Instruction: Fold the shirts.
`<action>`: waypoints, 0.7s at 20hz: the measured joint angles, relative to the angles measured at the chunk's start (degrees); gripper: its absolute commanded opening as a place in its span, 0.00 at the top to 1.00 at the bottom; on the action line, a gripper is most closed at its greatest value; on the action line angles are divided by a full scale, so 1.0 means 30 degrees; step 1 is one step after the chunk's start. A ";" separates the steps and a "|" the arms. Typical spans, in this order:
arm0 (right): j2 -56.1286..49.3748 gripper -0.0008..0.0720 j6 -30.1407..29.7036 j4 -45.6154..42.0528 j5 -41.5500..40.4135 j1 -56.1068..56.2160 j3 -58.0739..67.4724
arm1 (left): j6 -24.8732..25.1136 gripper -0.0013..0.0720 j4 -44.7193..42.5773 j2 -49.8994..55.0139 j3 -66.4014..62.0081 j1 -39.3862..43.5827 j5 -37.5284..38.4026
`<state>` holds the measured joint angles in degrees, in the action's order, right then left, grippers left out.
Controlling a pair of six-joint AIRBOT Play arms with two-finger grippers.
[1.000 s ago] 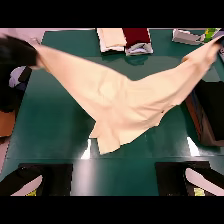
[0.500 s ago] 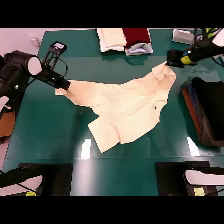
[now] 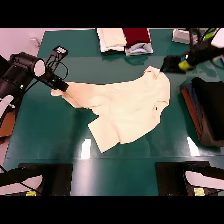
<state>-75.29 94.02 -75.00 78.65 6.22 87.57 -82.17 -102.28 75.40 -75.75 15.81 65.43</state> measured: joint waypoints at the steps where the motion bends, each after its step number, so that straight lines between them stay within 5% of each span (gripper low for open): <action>1: 0.0663 0.44 0.0168 0.0007 0.0138 0.0262 -0.1428 | -0.0015 0.95 0.0029 0.0000 0.0000 0.0000 0.0080; 3: 0.1851 0.21 0.0503 -0.0015 0.0124 0.0466 -0.4291 | -0.0044 0.95 0.0073 0.0000 0.0000 0.0000 0.0313; 9: 0.3781 0.24 0.1479 0.0495 -0.1246 -0.0350 -1.2801 | -0.0080 0.95 0.0197 0.0000 0.0000 0.0000 0.0758; 14: 0.3927 0.29 0.1668 0.2062 -0.4430 -0.0066 -1.5846 | -0.0095 0.95 0.0262 0.0000 0.0000 0.0000 0.0845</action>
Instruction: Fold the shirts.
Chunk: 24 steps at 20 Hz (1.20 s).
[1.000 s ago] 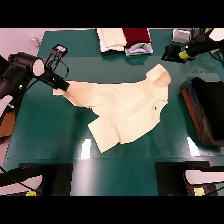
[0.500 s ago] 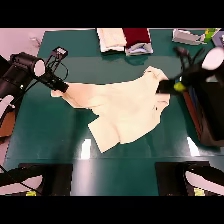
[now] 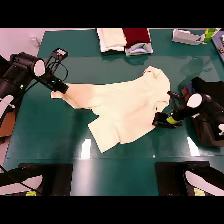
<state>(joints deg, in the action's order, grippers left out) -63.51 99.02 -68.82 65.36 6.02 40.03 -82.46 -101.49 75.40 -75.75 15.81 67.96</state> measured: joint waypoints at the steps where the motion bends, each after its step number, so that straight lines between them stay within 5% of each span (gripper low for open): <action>1: -0.0240 0.37 0.0036 0.0153 -0.0481 0.0146 -0.0109 | 0.0000 0.95 0.0000 0.0000 0.0000 0.0000 0.0007; 2: -0.0546 0.48 0.0095 0.0248 -0.0772 0.0248 -0.0087 | 0.0000 0.95 0.0000 0.0000 0.0000 0.0000 0.0036; 4: -0.1297 0.88 0.0095 0.0393 -0.1231 0.0393 0.0277 | 0.0000 0.95 0.0015 0.0000 0.0000 0.0000 0.0095; 5: -0.1632 0.96 0.0087 0.0379 -0.1370 0.0430 0.0583 | 0.0000 0.95 0.0015 0.0000 0.0000 0.0000 0.0182; 13: -0.2244 0.96 -0.0073 -0.1938 -0.1741 -0.1202 0.7140 | 0.0117 0.95 0.2178 -0.1698 0.1020 0.0117 0.0918; 15: -0.2557 0.86 -0.0197 -0.2215 -0.1683 -0.2091 0.9187 | 0.0335 0.95 0.3424 -0.2149 0.1858 0.0692 0.0940; 16: -0.2769 0.53 -0.0372 -0.2237 -0.1545 -0.2463 1.0127 | 0.0430 0.95 0.3840 -0.2266 0.2244 0.1078 0.0962; 17: -0.2987 0.42 -0.0561 -0.2339 -0.1275 -0.2718 1.0899 | 0.0539 0.95 0.4116 -0.2375 0.2623 0.1501 0.0984; 22: -0.3446 0.42 -0.1610 -0.2521 0.1173 -0.3271 1.1854 | 0.1005 0.95 0.4342 -0.2572 0.3716 0.2499 0.1020; 24: -0.3322 0.34 -0.1843 -0.2535 0.1647 -0.3330 1.0775 | 0.1064 0.95 0.3985 -0.2594 0.3861 0.2637 0.1005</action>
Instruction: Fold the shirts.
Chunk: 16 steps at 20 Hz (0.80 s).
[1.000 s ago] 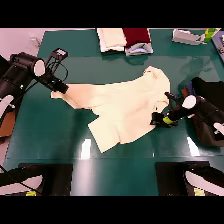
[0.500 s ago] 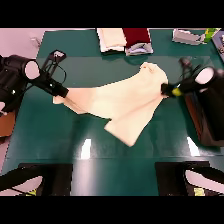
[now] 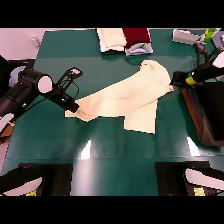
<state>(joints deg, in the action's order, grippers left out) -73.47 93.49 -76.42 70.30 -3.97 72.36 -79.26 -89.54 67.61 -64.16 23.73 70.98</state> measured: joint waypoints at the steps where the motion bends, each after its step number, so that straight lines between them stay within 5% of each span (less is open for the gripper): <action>1: 0.0029 0.34 -0.0087 0.0044 0.0109 -0.0022 -0.0699 | 0.0029 0.95 -0.0146 -0.0015 0.0044 0.0044 -0.0044; 16: -0.3184 0.44 -0.0809 0.2987 -0.3184 0.0262 -0.4087 | -0.0109 0.95 -0.0503 -0.0015 0.0146 0.0102 -0.0488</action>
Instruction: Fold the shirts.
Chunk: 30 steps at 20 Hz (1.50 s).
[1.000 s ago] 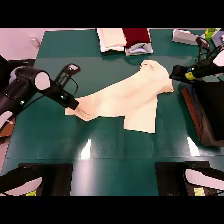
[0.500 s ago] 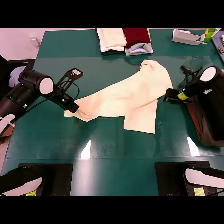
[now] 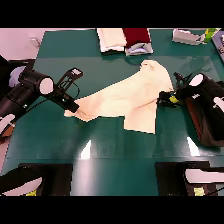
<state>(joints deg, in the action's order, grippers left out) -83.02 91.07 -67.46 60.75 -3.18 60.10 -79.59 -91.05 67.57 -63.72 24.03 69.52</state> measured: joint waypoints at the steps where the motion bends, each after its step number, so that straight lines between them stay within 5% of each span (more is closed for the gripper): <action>1: -0.0109 0.50 -0.0029 0.0073 -0.0226 0.0175 -0.0007 | -0.0007 0.95 0.0000 0.0000 0.0000 0.0000 -0.0015; 3: -0.0321 0.61 -0.0066 0.0146 -0.0714 0.0685 -0.0007 | -0.0087 0.95 0.0000 0.0000 0.0000 0.0000 -0.0015; 5: -0.0525 0.97 -0.0124 0.0095 -0.1173 0.1224 -0.0015 | -0.0182 0.95 0.0000 0.0000 0.0000 0.0000 0.0000; 14: 0.2863 0.96 -0.0503 -0.2047 -0.0962 0.1836 0.1450 | -0.1479 0.95 -0.1756 -0.0525 -0.2098 0.0015 0.0758; 24: 1.0615 0.96 -0.0546 -0.2871 0.0284 -0.0168 1.1533 | -0.1967 0.95 -0.3789 -0.5938 -1.2546 0.0022 -0.0379; 30: 1.2138 0.97 -0.0539 -0.2871 0.1275 -0.1756 1.6772 | -0.2018 0.95 -0.3045 -0.7271 -1.7362 0.0036 -0.1290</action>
<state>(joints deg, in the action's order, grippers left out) -46.61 89.45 -76.07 64.58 -8.45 110.41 -85.65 -100.18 45.76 -115.81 24.14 65.65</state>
